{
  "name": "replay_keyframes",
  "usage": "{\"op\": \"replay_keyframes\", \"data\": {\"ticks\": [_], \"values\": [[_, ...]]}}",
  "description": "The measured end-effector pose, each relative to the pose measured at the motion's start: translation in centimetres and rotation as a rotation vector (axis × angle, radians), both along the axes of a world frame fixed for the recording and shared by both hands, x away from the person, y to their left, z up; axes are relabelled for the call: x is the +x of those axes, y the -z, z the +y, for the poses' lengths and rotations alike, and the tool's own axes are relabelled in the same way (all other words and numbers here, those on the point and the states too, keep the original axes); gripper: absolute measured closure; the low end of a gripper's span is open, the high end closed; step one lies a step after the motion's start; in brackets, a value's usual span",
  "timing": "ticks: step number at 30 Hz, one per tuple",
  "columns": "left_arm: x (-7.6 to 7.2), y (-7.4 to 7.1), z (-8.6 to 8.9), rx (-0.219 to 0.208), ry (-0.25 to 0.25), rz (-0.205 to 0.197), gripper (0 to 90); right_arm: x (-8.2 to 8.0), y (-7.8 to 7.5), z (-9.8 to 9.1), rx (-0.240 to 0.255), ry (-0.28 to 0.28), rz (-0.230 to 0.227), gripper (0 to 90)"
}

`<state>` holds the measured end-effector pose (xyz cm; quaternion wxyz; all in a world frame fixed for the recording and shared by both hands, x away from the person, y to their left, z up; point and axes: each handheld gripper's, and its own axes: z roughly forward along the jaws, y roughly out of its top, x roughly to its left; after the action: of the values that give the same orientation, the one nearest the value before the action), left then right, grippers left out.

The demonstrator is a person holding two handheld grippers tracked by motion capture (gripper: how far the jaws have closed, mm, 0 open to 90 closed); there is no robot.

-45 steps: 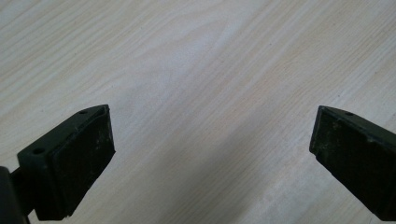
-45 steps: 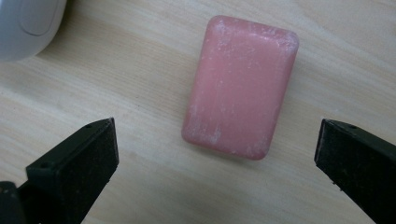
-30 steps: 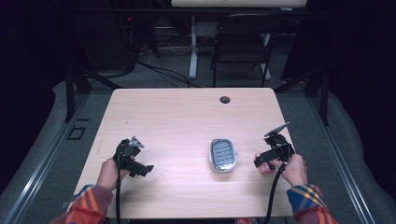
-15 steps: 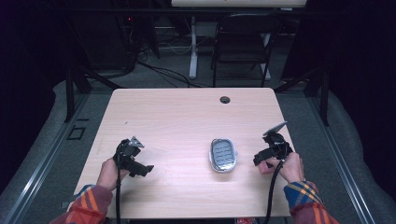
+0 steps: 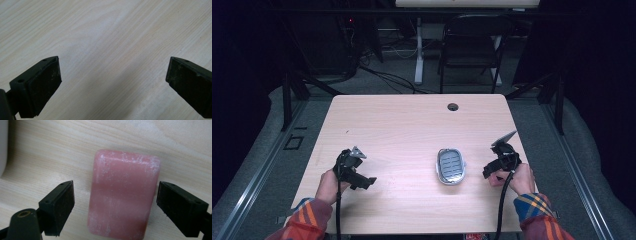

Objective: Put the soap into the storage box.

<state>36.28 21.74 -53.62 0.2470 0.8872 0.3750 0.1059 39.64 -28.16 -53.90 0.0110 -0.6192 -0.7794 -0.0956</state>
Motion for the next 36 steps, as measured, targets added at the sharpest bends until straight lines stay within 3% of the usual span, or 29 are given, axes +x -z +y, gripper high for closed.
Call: {"op": "replay_keyframes", "data": {"ticks": [7,11,13,23,31,32,36], "values": [[0.0,0.01,-0.04,0.002,0.0,0.001,0.1,0.05,0.29,0.12,-0.004,0.016,-0.014,22.8],[0.01,-0.01,-0.01,0.001,0.003,0.006,0.1,0.26,0.3,0.1,-0.017,0.0,0.012,24.5],[0.02,-0.01,-0.01,0.002,0.003,0.007,0.1,0.24,0.52,0.21,-0.001,0.012,-0.005,25.0],[0.01,0.02,-0.04,0.003,0.004,0.01,0.2,0.37,0.58,0.35,-0.044,0.011,0.012,35.0],[0.0,0.04,-0.05,0.004,0.005,0.009,0.2,0.25,0.71,0.6,-0.048,0.039,-0.013,36.3],[0.01,0.04,-0.05,0.004,0.006,0.01,0.2,0.36,0.54,0.5,-0.06,0.016,0.009,36.3],[0.01,0.03,-0.03,0.006,0.007,0.01,0.2,0.35,0.57,0.5,-0.062,0.019,0.009,36.4]]}}
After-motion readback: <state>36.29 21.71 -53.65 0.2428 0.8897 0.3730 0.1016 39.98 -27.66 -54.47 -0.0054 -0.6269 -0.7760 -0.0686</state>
